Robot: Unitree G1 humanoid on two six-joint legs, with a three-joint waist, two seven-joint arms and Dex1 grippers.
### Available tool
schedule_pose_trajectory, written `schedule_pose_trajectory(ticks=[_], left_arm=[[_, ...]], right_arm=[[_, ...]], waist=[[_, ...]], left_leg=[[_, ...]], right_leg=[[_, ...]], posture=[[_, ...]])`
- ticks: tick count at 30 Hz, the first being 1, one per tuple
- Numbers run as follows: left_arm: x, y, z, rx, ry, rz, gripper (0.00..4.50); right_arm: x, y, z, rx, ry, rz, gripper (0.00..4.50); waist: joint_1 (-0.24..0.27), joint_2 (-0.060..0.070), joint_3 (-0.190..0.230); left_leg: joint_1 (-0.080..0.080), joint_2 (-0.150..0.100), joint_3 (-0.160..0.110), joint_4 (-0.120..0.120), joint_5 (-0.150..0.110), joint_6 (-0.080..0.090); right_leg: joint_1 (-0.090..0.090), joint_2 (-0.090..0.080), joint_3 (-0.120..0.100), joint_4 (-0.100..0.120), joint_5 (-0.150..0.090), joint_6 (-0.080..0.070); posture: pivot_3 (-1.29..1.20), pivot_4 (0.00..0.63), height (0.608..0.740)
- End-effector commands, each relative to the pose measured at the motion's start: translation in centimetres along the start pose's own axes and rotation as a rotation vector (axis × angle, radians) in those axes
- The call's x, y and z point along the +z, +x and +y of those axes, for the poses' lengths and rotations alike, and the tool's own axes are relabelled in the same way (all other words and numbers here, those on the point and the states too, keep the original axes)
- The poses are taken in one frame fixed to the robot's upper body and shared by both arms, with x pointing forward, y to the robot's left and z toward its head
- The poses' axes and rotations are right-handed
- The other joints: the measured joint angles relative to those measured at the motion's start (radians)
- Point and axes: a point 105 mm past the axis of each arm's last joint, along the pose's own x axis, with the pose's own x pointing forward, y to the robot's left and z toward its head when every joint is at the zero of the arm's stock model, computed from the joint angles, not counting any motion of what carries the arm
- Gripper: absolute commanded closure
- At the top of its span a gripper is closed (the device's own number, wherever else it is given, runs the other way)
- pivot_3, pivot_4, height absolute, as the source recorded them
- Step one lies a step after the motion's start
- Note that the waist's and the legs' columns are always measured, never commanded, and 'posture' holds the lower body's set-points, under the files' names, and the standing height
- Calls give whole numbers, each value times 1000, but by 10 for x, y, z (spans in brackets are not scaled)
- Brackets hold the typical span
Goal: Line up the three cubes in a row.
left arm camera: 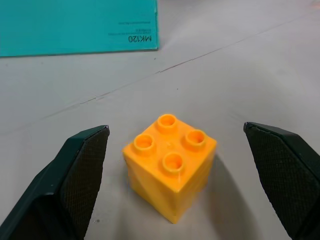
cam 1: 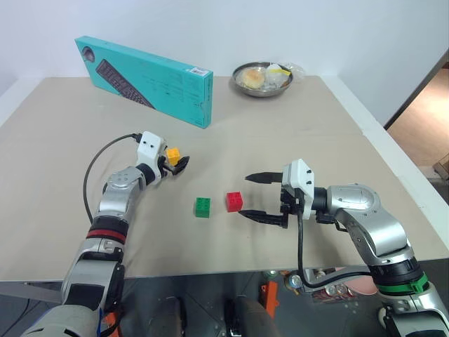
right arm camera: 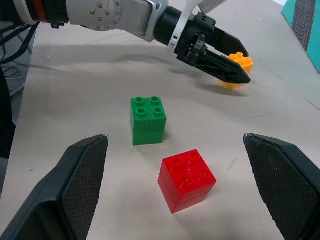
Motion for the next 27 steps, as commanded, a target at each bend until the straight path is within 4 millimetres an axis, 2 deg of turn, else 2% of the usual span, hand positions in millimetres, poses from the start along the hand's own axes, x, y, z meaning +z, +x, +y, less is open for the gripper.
schedule_pose_trajectory(ticks=[1,4,8,11,12,21,27], left_arm=[[14,8,-2,3,18,-29,48],[11,11,-4,1,8,-17,48],[9,14,-6,-8,-5,-14,1221],[8,15,-7,-13,-3,-11,2313],[8,15,-7,-14,-2,-9,2497],[12,15,-9,-22,28,-19,2513],[27,6,-16,-98,84,-65,2513]], right_arm=[[12,-2,-3,-21,-55,-30,0],[16,-1,-7,-48,-26,-66,0],[30,-2,-28,-177,96,-223,0],[33,-2,-32,-199,133,-252,0],[33,-2,-33,-203,140,-256,0],[29,1,-34,-203,145,-246,0],[27,3,-31,-179,127,-225,0]], waist=[[0,0,0],[0,0,0],[-2,-1,0],[-2,-1,0],[-2,-1,0],[-2,-1,0],[-2,-1,0]], left_leg=[[0,0,0,0,0,0],[0,-1,0,0,0,0],[0,0,0,0,0,0],[0,0,0,1,0,0],[0,0,0,1,0,0],[0,0,0,1,0,0],[-1,0,0,1,0,0]], right_leg=[[0,0,0,0,0,0],[0,0,0,0,0,0],[0,0,0,0,0,0],[0,0,0,0,1,0],[0,0,0,0,1,0],[0,0,0,0,1,0],[0,0,0,0,1,1]], posture=[[0,150,740],[0,150,740],[0,150,740],[0,150,740],[0,150,740],[0,150,740],[0,150,740]])
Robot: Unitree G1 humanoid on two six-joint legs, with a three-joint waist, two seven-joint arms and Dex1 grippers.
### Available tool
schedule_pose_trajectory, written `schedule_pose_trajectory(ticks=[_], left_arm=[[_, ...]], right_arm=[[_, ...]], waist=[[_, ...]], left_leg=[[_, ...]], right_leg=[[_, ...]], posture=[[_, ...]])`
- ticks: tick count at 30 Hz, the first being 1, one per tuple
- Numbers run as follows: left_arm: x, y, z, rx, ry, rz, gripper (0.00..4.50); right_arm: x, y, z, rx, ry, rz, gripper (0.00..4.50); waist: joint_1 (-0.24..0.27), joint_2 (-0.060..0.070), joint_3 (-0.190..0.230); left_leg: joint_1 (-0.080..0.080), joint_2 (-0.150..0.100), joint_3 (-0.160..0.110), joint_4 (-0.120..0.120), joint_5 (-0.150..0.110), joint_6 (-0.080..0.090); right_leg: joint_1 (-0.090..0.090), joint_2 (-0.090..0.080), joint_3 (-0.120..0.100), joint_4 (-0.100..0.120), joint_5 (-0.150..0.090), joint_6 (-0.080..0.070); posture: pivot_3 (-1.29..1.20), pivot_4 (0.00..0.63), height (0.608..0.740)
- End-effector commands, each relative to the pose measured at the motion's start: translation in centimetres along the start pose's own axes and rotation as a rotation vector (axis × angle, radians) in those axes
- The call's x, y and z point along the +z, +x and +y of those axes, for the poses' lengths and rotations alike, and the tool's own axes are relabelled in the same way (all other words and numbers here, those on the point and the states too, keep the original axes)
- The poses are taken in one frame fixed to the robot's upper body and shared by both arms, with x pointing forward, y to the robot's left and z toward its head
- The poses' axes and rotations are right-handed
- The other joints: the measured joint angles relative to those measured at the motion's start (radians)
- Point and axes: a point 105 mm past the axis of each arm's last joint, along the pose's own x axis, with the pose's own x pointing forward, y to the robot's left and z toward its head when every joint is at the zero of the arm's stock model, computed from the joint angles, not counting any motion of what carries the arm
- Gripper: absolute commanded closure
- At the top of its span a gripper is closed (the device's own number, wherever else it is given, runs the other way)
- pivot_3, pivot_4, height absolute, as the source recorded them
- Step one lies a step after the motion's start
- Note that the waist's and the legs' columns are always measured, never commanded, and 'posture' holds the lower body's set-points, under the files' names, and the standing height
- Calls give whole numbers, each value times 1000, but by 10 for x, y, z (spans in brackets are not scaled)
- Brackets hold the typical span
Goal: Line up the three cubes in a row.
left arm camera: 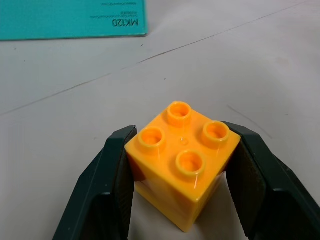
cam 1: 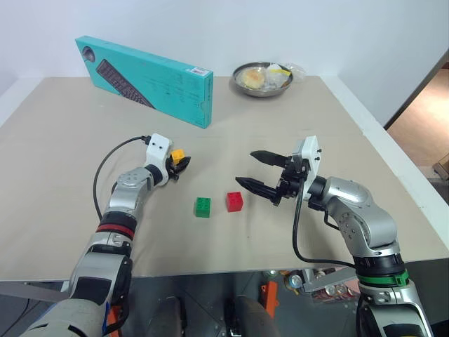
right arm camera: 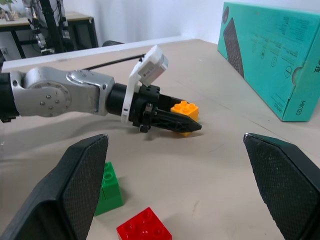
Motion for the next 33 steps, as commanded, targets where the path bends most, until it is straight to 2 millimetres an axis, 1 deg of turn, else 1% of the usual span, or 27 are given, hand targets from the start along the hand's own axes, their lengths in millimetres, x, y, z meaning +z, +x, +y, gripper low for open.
schedule_pose_trajectory(ticks=[1,2,4,6,10,13,16,17,20,22,33], left_arm=[[30,-9,-5,-64,87,-89,2513],[31,-17,-7,-98,113,-93,2513],[32,-27,-9,-136,141,-91,2513],[32,-43,-9,-168,166,-93,2513],[28,-85,-18,-296,210,-107,2513],[20,-113,-22,-371,203,-97,2513],[12,-131,-29,-445,206,-72,2513],[8,-136,-32,-476,205,-54,2513],[1,-143,-35,-526,197,-19,2513],[-1,-144,-33,-534,195,-11,2513],[-5,-133,-37,-636,226,-10,2513]], right_arm=[[11,2,3,26,-55,-23,0],[12,1,5,32,-62,-19,0],[12,1,6,39,-70,-15,0],[13,-1,9,52,-73,-9,0],[8,-4,21,105,-95,30,0],[5,-4,25,130,-111,47,0],[4,-3,27,145,-121,56,0],[4,-2,27,149,-124,57,0],[3,-1,27,160,-135,63,0],[3,0,26,162,-141,66,0],[5,-2,25,157,-159,77,0]], waist=[[-1,0,0],[-2,0,0],[-4,0,0],[-4,0,0],[-3,0,0],[-2,0,0],[-2,0,0],[-2,0,0],[-1,0,0],[0,0,0],[0,0,0]], left_leg=[[0,0,0,0,0,0],[0,0,0,0,0,0],[1,1,1,-1,0,0],[1,1,1,-1,0,0],[2,3,0,-2,0,0],[1,3,0,-1,0,0],[2,3,0,-1,0,0],[2,3,0,-1,0,0],[2,3,0,-1,0,0],[1,3,0,-1,0,1],[1,3,1,-1,0,0]], right_leg=[[0,0,0,0,0,0],[0,0,1,0,0,0],[0,1,2,0,0,0],[0,1,1,0,0,-1],[0,0,2,0,-1,-2],[0,-1,2,0,-1,-3],[0,-2,1,0,-2,-4],[0,-3,1,0,-4,-8],[0,-4,1,0,-5,-8],[0,-4,1,0,-5,-8],[-1,-2,1,0,-5,-9]], posture=[[0,150,740],[0,150,740],[0,150,740],[0,150,740],[0,150,740],[0,150,740],[0,150,740],[0,150,740],[0,150,740],[0,150,740],[0,150,740]])
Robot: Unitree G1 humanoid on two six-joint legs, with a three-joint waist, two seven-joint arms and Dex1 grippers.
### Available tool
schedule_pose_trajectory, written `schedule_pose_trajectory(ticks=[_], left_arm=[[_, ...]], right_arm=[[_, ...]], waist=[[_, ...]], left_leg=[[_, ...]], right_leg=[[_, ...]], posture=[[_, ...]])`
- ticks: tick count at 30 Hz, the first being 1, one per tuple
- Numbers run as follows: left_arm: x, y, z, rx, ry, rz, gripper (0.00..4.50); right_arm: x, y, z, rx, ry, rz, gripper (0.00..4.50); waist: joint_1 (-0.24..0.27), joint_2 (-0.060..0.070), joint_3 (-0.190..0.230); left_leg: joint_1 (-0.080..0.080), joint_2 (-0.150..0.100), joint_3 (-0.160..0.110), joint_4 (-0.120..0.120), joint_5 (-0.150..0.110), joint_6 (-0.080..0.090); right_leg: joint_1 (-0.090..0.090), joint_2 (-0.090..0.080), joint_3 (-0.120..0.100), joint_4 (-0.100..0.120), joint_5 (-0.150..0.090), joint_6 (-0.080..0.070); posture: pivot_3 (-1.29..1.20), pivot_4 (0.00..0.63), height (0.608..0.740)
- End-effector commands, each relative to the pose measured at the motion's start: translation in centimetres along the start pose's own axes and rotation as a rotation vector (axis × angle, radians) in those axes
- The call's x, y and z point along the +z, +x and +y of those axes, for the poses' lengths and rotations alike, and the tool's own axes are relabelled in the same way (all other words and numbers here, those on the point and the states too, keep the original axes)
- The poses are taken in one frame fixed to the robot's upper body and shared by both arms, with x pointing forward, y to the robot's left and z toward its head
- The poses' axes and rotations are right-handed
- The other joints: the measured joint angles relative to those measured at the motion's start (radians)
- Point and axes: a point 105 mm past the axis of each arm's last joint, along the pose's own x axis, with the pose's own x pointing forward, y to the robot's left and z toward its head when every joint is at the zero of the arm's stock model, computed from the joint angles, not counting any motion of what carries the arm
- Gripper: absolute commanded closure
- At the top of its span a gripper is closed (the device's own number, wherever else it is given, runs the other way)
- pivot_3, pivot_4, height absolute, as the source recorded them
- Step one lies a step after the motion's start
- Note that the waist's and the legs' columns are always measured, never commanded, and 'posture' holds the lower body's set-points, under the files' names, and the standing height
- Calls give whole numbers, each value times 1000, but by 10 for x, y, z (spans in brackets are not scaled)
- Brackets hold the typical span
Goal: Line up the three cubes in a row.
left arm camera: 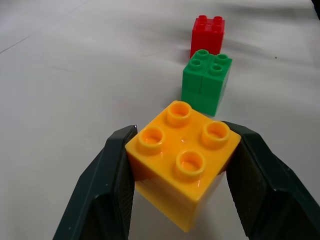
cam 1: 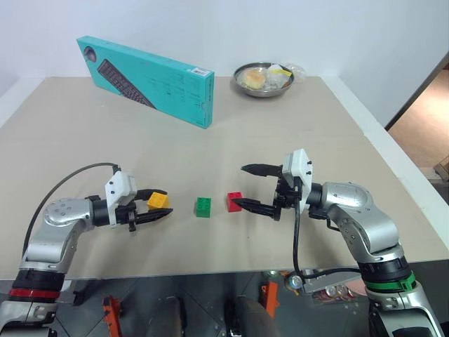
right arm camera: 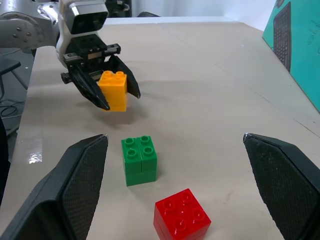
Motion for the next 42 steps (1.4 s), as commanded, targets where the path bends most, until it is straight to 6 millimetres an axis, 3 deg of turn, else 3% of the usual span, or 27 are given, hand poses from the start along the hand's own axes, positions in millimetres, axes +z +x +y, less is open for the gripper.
schedule_pose_trajectory(ticks=[1,4,9,19,27,42], left_arm=[[6,3,1,-36,50,-14,2513],[4,8,3,-49,56,-12,2513],[1,19,20,78,51,-13,2513],[4,24,-3,180,-11,-58,2513],[1,27,0,241,-21,-43,2513],[-7,27,-6,200,-31,-6,2513]], right_arm=[[11,-2,0,2,-55,-13,0],[11,-3,0,0,-59,-9,0],[12,-5,-1,-11,-65,-4,0],[11,-9,-1,-23,-64,5,0],[10,-7,-2,-8,-64,8,0],[6,-8,0,-7,-62,15,0]], waist=[[0,0,0],[0,0,0],[1,0,0],[-1,0,0],[0,0,0],[0,0,0]], left_leg=[[0,0,0,0,0,0],[0,0,0,0,0,0],[0,0,0,0,0,0],[0,1,0,0,-1,0],[1,0,0,0,-1,1],[0,0,0,0,-1,0]], right_leg=[[0,0,0,0,0,0],[0,1,0,0,0,0],[0,1,0,0,0,0],[0,0,1,0,2,5],[0,0,0,0,1,0],[0,0,1,0,0,0]], posture=[[0,150,740],[0,150,740],[0,150,740],[0,150,740],[0,150,740],[0,150,740]])
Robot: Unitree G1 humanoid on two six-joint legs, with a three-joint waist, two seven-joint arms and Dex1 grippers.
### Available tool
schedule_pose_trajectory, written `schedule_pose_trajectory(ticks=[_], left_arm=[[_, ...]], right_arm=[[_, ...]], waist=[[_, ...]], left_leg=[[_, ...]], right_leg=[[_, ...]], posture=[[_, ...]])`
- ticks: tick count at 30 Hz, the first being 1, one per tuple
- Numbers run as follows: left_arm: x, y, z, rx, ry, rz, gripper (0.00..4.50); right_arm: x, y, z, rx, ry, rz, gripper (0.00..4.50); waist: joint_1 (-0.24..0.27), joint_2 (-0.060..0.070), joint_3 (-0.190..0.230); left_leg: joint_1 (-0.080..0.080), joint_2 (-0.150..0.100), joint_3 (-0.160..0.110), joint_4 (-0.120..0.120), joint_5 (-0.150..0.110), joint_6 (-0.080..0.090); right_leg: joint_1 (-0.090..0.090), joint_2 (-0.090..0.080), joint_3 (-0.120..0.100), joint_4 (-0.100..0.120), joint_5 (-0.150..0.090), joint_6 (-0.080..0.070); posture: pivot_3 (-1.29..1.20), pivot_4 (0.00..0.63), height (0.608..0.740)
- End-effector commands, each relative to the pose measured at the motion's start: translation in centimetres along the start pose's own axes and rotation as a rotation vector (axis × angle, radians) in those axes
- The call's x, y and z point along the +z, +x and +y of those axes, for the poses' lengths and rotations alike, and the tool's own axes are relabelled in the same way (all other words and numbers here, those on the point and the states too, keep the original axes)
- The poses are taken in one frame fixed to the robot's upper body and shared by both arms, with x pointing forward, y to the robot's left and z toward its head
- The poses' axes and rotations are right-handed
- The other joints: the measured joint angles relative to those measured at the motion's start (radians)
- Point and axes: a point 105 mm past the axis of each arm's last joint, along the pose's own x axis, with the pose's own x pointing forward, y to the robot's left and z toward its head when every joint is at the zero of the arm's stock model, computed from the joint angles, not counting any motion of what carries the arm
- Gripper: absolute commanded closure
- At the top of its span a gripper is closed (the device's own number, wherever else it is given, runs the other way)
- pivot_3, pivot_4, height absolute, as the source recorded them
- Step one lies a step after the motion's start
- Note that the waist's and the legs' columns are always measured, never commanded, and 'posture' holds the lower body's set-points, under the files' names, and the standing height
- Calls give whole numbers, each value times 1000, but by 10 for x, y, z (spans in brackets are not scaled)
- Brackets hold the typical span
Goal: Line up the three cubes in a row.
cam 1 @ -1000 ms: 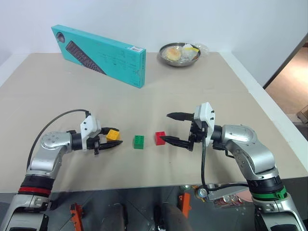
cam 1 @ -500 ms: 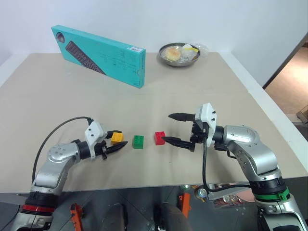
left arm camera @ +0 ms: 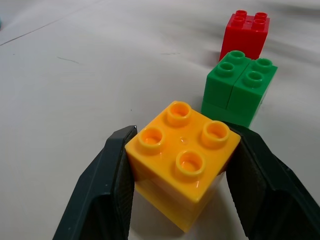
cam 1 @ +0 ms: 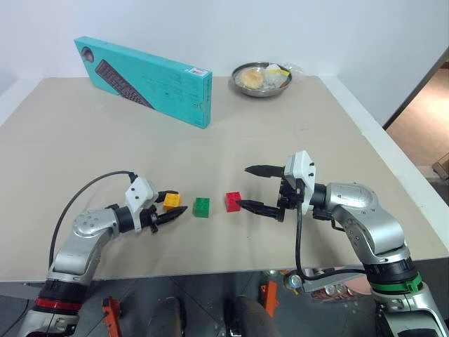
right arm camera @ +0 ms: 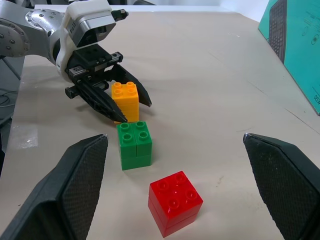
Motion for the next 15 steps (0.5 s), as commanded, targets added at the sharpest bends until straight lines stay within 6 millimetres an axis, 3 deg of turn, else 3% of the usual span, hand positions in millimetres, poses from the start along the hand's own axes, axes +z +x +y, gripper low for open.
schedule_pose_trajectory(ticks=[1,4,5,9,15], left_arm=[[3,-2,0,-4,28,7,2513],[-2,-3,0,-4,27,32,2513],[-3,-4,0,-3,30,35,1485],[-3,-6,2,9,29,36,139],[11,-11,7,30,38,1,26]], right_arm=[[9,-2,0,-2,-42,-19,0],[9,-2,0,-3,-43,-19,0],[9,-2,0,-3,-44,-19,0],[9,-2,-1,-3,-43,-20,0],[9,-2,-1,-8,-32,-31,0]], waist=[[0,0,0],[0,0,0],[0,0,0],[0,0,0],[0,0,0]], left_leg=[[0,0,0,0,0,0],[0,0,0,0,0,0],[0,0,0,0,0,0],[0,0,0,0,0,0],[0,0,0,0,0,0]], right_leg=[[0,0,0,0,0,0],[0,0,0,0,0,0],[0,0,0,0,0,0],[0,0,0,0,0,0],[0,-1,0,0,0,0]], posture=[[0,150,740],[0,150,740],[0,150,740],[0,150,740],[0,150,740]])
